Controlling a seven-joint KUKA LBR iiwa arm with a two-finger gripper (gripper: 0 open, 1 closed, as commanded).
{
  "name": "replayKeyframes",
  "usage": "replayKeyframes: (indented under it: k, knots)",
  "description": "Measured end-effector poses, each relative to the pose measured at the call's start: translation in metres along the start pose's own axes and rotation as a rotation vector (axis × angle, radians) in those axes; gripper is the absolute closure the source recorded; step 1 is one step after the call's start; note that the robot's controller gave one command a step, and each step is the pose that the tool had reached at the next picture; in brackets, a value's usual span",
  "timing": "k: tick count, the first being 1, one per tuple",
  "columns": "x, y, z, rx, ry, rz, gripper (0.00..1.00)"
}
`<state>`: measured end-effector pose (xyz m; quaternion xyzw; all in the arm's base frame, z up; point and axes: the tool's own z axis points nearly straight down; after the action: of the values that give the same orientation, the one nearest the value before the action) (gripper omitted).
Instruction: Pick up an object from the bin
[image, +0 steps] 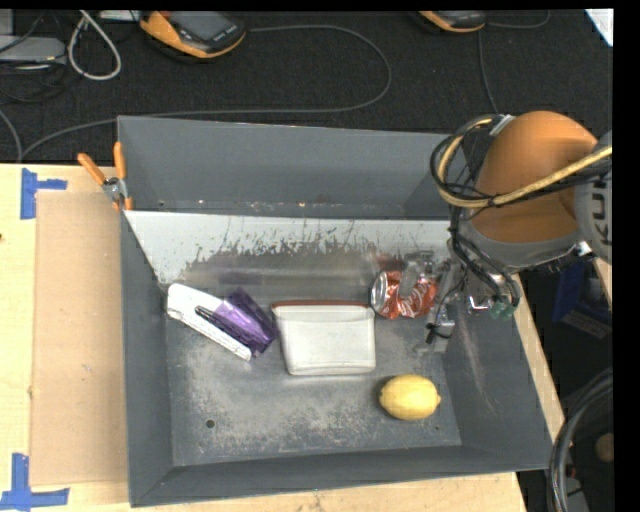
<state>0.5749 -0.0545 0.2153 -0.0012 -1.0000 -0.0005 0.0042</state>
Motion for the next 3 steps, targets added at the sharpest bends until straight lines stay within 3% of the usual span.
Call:
replayKeyframes:
  k: [1,2,3]
  knots:
    - [-0.002,0.000,-0.004,0.001,-0.007,-0.003,0.00]
    - [0.013,0.103,0.142,-0.001,-0.014,0.033,0.00]
    - [-0.039,-0.026,0.087,0.002,-0.016,-0.039,0.00]
